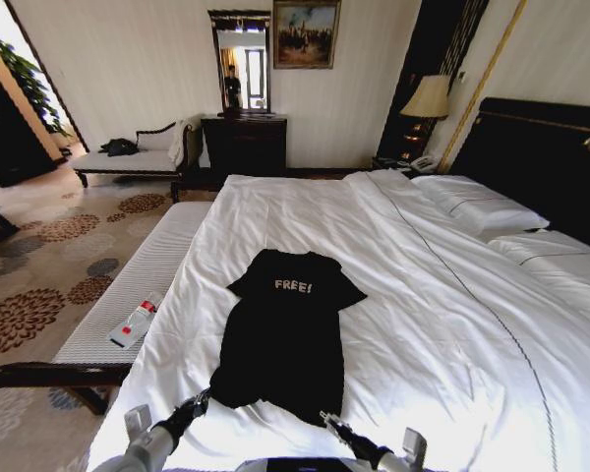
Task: Fold the clothes on the bed.
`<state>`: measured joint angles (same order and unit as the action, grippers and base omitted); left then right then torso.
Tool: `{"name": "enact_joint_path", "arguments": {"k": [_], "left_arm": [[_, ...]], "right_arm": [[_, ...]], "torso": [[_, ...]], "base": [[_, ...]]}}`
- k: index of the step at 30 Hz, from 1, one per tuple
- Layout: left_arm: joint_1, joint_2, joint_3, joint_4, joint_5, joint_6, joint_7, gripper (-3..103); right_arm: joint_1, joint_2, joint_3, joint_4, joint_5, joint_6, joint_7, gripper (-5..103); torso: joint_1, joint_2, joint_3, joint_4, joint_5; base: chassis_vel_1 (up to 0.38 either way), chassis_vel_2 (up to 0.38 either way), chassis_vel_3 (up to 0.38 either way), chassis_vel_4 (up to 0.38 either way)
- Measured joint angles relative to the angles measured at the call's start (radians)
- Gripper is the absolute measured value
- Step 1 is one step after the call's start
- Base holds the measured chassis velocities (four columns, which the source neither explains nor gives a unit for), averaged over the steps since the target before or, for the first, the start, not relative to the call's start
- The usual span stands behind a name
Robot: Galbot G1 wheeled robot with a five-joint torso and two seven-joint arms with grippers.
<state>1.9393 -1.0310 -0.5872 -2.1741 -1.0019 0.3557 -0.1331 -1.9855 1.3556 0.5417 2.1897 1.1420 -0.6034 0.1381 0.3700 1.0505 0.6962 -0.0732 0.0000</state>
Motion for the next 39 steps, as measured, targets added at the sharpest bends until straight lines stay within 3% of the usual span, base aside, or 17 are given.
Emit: {"name": "enact_joint_path", "arguments": {"k": [2,4,6,8,9,18,26,34,39], "left_arm": [[0.0,-0.001,0.001,0.0,0.001,0.0,0.0,0],[0.0,-0.001,0.001,-0.001,0.001,0.001,-0.001,0],[0.0,-0.002,0.0,-0.001,0.001,0.001,-0.001,0],[0.001,-0.002,-0.007,-0.002,0.001,0.001,-0.001,0],[0.001,-0.002,-0.007,-0.002,0.001,0.001,-0.001,0],[0.015,-0.011,-0.017,0.005,0.01,-0.003,0.02,0],[0.035,-0.011,-0.04,-0.01,0.013,-0.006,0.008,0],[0.199,-0.012,-0.197,-0.08,0.016,-0.024,-0.011,0],[0.285,-0.044,-0.214,-0.105,0.054,-0.056,-0.004,0]], "right_arm": [[0.002,0.001,0.0,-0.003,0.0,0.0,0.0,65],[0.005,0.003,-0.002,-0.006,0.001,0.001,0.0,54],[0.006,0.004,-0.003,-0.009,0.001,0.002,0.0,54],[0.007,0.006,-0.003,-0.011,0.001,0.003,0.0,38],[0.007,0.006,-0.003,-0.011,0.001,0.003,0.0,38],[-0.003,0.005,0.005,-0.008,0.0,0.008,-0.001,2],[-0.029,0.007,0.023,0.014,-0.031,0.01,0.004,0],[-0.112,-0.032,0.11,0.083,-0.095,-0.03,0.06,0],[-0.148,-0.027,0.116,0.114,-0.127,-0.048,0.085,0]], "torso": [[0.0,0.0,0.0,0.0,0.0],[0.0,0.0,0.0,0.0,0.0],[0.0,0.0,0.0,0.0,0.0],[0.0,0.0,0.0,0.0,0.0],[0.0,0.0,0.0,0.0,0.0],[0.0,0.0,0.0,0.0001,0.0001],[0.0,0.0,0.0,0.0,0.0],[0.0,0.0,0.0,-0.0001,0.0001],[0.0,0.0,0.0,0.0,0.0001]], "base": [[0.0,0.0,0.0,0.0],[0.0,0.0,0.0,0.0],[0.0,0.0,0.0,0.0],[0.0,0.0,0.0,0.0],[0.0,0.0,0.0,0.0],[0.0,0.0,0.0,0.0],[0.0,0.0,0.0,0.0],[0.0,0.0,0.0,0.0],[0.0,0.0,0.0,0.0]]}}
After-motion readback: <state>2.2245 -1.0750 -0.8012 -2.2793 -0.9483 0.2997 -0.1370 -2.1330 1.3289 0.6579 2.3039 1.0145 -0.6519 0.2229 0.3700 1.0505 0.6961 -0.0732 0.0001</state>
